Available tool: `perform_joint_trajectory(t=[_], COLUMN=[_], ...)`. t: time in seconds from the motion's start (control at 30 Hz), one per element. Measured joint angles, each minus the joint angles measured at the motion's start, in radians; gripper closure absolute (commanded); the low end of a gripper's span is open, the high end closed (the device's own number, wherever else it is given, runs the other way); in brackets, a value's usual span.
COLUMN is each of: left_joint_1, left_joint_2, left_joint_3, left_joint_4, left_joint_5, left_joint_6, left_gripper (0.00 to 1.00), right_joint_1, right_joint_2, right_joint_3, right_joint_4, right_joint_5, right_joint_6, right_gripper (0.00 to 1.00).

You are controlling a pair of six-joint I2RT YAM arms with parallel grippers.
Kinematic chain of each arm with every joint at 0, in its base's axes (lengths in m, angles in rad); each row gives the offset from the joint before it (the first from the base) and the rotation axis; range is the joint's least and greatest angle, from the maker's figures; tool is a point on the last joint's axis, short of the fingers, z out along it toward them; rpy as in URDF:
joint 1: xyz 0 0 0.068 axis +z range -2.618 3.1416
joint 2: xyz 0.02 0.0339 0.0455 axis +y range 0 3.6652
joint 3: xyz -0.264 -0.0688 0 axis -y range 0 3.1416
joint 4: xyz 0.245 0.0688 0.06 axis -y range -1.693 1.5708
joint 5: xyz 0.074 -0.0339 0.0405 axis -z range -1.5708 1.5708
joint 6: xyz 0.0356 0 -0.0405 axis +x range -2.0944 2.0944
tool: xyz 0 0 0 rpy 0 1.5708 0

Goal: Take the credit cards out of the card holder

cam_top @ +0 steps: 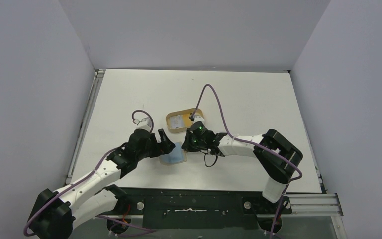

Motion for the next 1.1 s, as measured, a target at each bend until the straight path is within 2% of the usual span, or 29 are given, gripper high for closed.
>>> perform_joint_trajectory(t=[0.37,0.8,1.1], left_joint_1=[-0.001,-0.026,-0.049], left_joint_2=[0.031,0.351,0.373], left_joint_3=[0.002,-0.02,0.002], left_joint_4=[0.167,0.508,0.513], left_joint_5=[0.016,0.09,0.058], left_joint_6=[-0.109,-0.265,-0.282], left_gripper=[0.12,0.12,0.09], right_joint_1=[-0.023,-0.058,-0.06], right_joint_2=[-0.008,-0.084,-0.119], right_joint_3=[-0.05,-0.104,-0.143], right_joint_4=[0.035,0.038,0.038], right_joint_5=[-0.005,-0.013,-0.016], right_joint_6=[0.024,0.032,0.032], right_gripper=[1.0,1.0,1.0])
